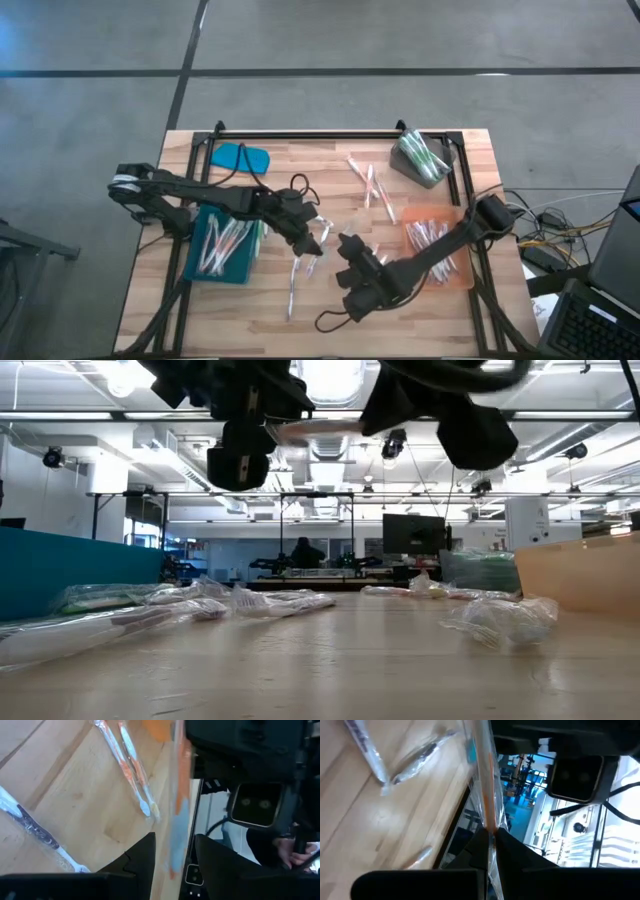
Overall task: Pick & Place Toothbrushes
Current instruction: Put the orange toothbrush into the blue bin
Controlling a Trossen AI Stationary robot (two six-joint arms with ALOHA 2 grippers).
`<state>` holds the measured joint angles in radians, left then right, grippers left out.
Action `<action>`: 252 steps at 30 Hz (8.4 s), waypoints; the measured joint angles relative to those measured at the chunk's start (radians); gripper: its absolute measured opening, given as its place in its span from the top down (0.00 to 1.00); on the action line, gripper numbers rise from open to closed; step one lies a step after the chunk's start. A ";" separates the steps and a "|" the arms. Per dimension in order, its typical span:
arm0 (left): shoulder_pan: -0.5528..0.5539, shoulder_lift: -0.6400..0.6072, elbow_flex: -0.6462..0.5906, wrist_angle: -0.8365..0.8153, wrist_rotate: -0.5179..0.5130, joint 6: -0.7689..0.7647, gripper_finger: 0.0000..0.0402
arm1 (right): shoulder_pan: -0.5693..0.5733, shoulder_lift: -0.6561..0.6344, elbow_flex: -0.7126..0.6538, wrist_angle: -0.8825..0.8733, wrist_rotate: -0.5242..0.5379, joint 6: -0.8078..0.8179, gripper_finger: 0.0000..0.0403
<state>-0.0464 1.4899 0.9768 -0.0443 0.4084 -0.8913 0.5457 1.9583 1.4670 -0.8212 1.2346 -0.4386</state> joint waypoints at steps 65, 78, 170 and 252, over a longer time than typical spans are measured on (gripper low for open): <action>-0.006 -0.420 -0.001 -0.673 -0.462 0.029 0.93 | -0.034 -0.026 -0.006 -0.484 -0.127 1.178 0.38; -0.096 -0.550 -0.052 -0.963 -0.716 -0.227 0.92 | -0.180 -0.112 -0.127 -0.315 -0.417 1.048 0.36; -0.557 -0.346 -0.277 -0.936 -0.488 -0.964 0.62 | -0.284 -0.470 -0.562 0.341 -0.739 0.823 0.32; -0.551 -0.591 -0.278 -0.722 -1.486 -0.421 0.63 | -0.565 -0.160 -0.566 0.442 -0.634 -0.097 0.55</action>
<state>-0.5972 0.8993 0.6991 -0.7666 -1.0773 -1.3121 -0.0195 1.7987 0.9008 -0.3789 0.6006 -0.5358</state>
